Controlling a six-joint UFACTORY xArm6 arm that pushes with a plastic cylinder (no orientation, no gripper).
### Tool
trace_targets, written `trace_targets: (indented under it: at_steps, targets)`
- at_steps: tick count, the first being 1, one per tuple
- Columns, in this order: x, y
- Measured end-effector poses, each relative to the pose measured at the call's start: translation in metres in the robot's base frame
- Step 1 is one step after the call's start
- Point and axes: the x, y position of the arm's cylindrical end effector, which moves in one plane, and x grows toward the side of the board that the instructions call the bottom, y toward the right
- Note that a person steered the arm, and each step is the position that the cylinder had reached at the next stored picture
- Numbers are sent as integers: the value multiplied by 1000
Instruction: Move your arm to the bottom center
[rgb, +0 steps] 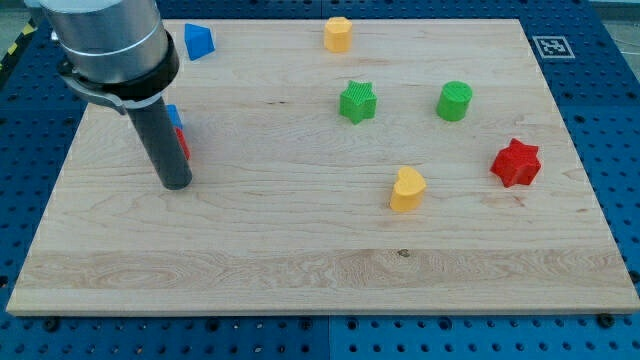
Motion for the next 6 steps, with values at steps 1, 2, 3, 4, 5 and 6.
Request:
trace_targets:
  at_steps: [1, 2, 3, 4, 5, 6]
  targets:
    - [4, 20]
    - [17, 47]
    - [18, 51]
    - [23, 51]
    - [25, 51]
    - [29, 51]
